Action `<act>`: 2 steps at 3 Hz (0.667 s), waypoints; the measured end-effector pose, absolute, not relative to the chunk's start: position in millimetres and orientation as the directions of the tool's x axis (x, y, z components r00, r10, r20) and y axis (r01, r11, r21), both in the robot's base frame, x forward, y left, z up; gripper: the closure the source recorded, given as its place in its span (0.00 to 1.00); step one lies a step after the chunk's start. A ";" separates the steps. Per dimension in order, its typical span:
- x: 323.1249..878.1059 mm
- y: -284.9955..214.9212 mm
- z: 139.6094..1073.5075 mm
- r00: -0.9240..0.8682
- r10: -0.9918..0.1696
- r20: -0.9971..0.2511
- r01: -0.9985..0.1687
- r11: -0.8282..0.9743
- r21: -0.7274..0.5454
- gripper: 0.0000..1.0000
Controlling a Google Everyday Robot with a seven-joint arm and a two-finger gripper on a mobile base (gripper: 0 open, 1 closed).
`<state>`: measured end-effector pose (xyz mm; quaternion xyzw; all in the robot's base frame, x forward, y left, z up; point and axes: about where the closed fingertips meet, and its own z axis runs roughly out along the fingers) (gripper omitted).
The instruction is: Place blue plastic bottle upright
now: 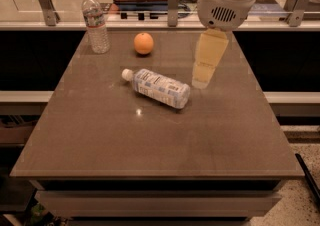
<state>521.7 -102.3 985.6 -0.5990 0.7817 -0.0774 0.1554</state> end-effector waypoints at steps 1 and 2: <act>531.8 -91.3 967.7 -0.216 -0.967 -0.133 -0.932 0.245 -0.269 0.00; 532.3 -90.9 967.0 -0.215 -0.967 -0.133 -0.932 0.244 -0.267 0.00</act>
Offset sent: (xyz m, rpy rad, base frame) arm 0.0091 0.0098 -0.0160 -0.0067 0.0397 0.0229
